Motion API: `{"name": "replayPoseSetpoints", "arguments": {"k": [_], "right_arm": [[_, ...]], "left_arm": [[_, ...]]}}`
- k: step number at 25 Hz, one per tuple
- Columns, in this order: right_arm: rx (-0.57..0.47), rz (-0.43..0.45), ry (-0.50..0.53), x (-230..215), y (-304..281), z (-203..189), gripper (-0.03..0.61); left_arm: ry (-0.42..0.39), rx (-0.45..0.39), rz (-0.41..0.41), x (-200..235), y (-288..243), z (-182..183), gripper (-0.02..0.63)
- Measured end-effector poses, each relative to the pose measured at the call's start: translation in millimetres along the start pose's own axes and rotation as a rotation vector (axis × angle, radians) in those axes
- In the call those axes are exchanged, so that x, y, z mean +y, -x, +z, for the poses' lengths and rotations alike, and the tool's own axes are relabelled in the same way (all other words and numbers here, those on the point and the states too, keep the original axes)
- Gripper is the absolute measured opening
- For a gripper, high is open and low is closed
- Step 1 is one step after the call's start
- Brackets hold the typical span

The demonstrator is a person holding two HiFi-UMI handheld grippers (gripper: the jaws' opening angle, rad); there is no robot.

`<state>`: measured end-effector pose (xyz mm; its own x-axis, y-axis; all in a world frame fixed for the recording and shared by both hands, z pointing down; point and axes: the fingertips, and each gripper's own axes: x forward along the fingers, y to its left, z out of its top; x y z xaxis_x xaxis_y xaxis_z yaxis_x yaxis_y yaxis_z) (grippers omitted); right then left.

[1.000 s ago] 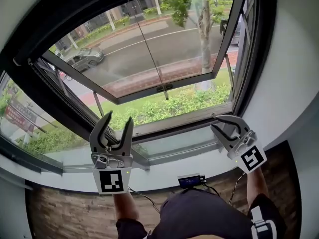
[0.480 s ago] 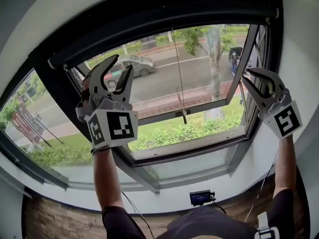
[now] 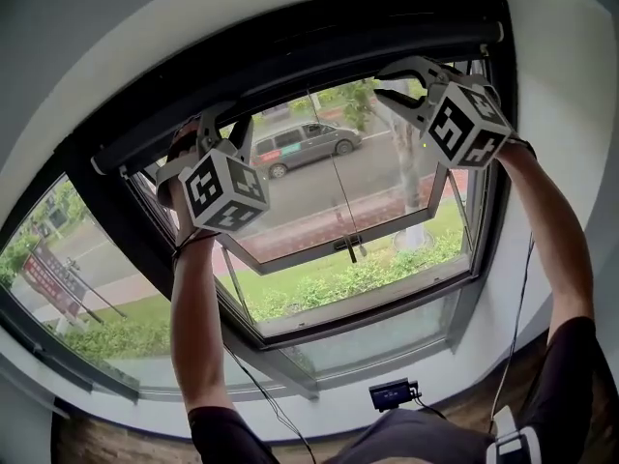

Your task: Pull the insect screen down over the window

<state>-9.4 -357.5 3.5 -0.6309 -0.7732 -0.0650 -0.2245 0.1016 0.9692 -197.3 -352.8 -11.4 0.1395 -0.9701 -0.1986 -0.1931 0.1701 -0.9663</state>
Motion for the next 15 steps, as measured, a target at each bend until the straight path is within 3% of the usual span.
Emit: {"name": "replayPoseSetpoints", "arguments": {"k": [10, 15], "right_arm": [[0.023, 0.012, 0.033, -15, -24, -10, 0.060], [0.031, 0.034, 0.050, -15, -27, -12, 0.060]], "left_arm": [[-0.028, 0.042, -0.025, -11, -14, 17, 0.092], [-0.053, 0.066, -0.016, -10, -21, 20, 0.052]]}}
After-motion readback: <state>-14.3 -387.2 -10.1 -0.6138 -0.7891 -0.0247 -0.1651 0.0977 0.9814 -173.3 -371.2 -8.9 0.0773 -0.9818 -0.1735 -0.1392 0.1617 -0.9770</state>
